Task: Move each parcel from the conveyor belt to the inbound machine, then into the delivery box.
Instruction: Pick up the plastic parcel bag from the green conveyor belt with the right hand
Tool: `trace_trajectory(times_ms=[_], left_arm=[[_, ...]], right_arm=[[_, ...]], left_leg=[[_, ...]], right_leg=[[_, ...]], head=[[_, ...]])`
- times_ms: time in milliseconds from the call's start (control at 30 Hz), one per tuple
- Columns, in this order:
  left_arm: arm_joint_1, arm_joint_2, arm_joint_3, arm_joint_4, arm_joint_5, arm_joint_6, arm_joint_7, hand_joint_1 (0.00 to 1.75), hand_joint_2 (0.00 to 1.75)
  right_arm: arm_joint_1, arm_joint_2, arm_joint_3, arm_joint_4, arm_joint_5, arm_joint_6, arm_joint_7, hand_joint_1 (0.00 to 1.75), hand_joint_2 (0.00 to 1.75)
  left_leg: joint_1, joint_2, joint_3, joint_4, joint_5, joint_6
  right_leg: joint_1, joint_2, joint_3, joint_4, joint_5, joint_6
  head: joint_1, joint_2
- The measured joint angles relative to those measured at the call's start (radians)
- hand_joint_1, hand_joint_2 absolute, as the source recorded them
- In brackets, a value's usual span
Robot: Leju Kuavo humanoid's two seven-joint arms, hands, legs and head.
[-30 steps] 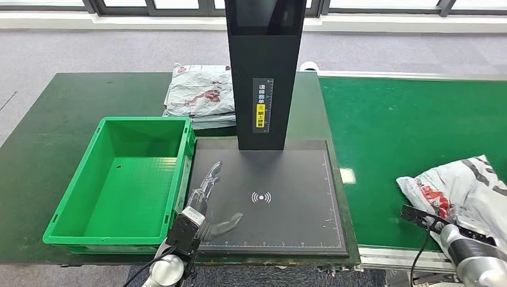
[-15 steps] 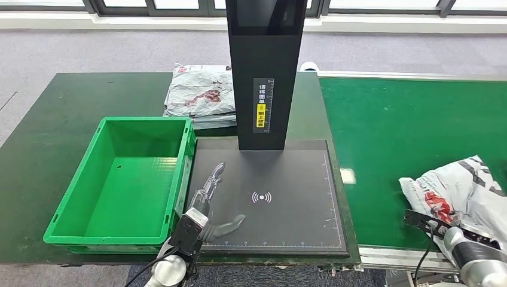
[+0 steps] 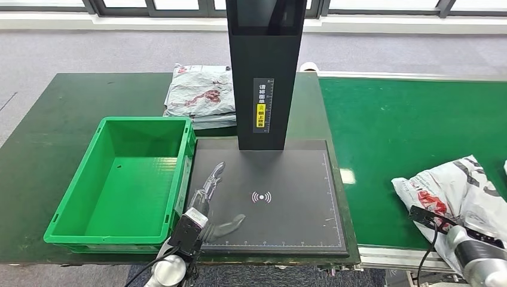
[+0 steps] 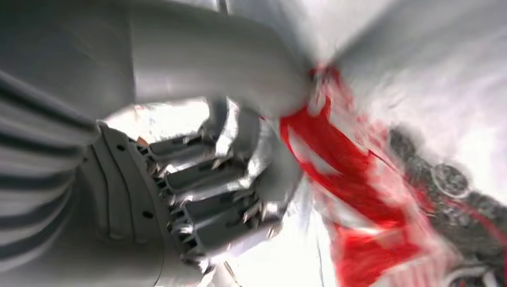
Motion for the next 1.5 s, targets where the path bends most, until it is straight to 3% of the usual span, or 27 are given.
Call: trace_trajectory(times_ms=[367,467,633,900,933,1000,1033,1067,1100,1133,1233,1500], left_arm=[[0.002,0.001,0.0,-0.017,0.011,0.012,0.003,0.0,1.75],[0.006,0.001,0.0,-0.021,0.012,0.026,0.007,0.0,1.75],[0.027,0.002,0.001,-0.046,0.006,0.052,0.022,0.0,1.75],[0.027,0.002,0.001,-0.047,0.002,0.048,0.024,0.0,1.75],[0.027,0.001,0.001,-0.046,0.002,0.048,0.025,0.0,1.75],[0.027,-0.003,0.001,-0.046,0.0,0.049,0.028,0.0,1.75],[0.026,-0.005,0.001,-0.046,-0.002,0.051,0.029,0.0,1.75],[0.027,-0.007,0.001,-0.046,-0.002,0.052,0.031,0.0,1.75],[0.027,-0.008,0.001,-0.046,-0.003,0.054,0.033,0.0,1.75],[0.028,-0.009,0.001,-0.046,-0.004,0.056,0.034,0.0,1.75],[0.032,-0.009,0.001,-0.046,-0.004,0.062,0.036,0.0,1.75],[0.035,-0.009,0.001,-0.046,-0.004,0.064,0.036,0.0,1.75]], right_arm=[[0.019,0.035,-0.005,0.006,-0.049,-0.109,0.024,1.75,1.75],[0.024,0.037,-0.03,0.007,-0.116,-0.162,-0.026,1.75,1.75],[0.058,0.029,-0.148,0.007,-0.291,-0.274,-0.198,1.75,1.75],[0.035,0.031,-0.26,0.006,-0.331,-0.307,-0.204,1.75,1.75],[0.025,0.033,-0.267,0.005,-0.34,-0.319,-0.209,1.59,1.75],[-0.009,0.039,-0.279,-0.002,-0.356,-0.352,-0.216,0.74,1.75],[-0.028,0.042,-0.283,-0.009,-0.363,-0.372,-0.218,0.3,1.31],[-0.045,0.045,-0.287,-0.017,-0.367,-0.395,-0.22,0.02,0.87],[-0.06,0.046,-0.289,-0.025,-0.369,-0.42,-0.221,0.0,0.44],[-0.071,0.047,-0.29,-0.032,-0.37,-0.447,-0.221,0.0,0.44],[-0.094,0.047,-0.29,-0.048,-0.372,-0.499,-0.219,0.0,1.75],[-0.101,0.024,-0.29,-0.053,-0.394,-0.551,-0.204,0.0,1.75]], left_leg=[[0.0,0.0,-0.001,0.0,0.0,0.0],[0.0,0.0,-0.001,0.0,0.0,0.0],[0.0,-0.003,-0.004,0.0,0.0,0.0],[-0.001,-0.003,-0.006,0.0,0.001,0.001],[-0.001,-0.003,-0.008,0.0,0.001,0.001],[-0.001,-0.001,-0.01,0.0,0.001,0.001],[-0.001,0.0,-0.008,0.0,0.002,0.001],[-0.001,0.0,-0.006,0.0,0.002,0.001],[-0.001,-0.001,-0.005,0.0,0.003,0.001],[-0.001,-0.002,-0.005,0.0,0.003,0.002],[-0.001,-0.004,-0.005,0.0,0.003,0.002],[-0.001,-0.003,-0.005,0.0,0.003,0.002]], right_leg=[[0.0,0.0,-0.002,0.0,0.0,0.0],[0.0,0.0,-0.002,0.0,0.0,0.0],[0.0,-0.002,-0.003,0.0,0.0,0.0],[0.0,-0.003,-0.003,0.001,0.0,0.0],[-0.001,-0.003,-0.003,0.001,0.0,0.0],[-0.001,-0.001,-0.004,0.001,0.001,0.001],[-0.001,-0.001,-0.004,0.001,0.001,0.001],[-0.001,0.0,-0.005,0.001,0.002,0.001],[-0.001,-0.001,-0.005,0.001,0.002,0.001],[-0.001,-0.002,-0.005,0.001,0.003,0.001],[-0.001,-0.003,-0.005,0.001,0.003,0.001],[-0.001,-0.003,-0.005,0.0,0.003,0.001]], head=[[0.0,0.0],[0.0,0.0],[0.0,0.0],[0.0,0.0],[0.0,0.0],[0.0,0.0],[0.0,0.0],[0.0,0.0],[0.0,0.0],[0.0,0.0],[0.0,0.0],[0.0,0.0]])
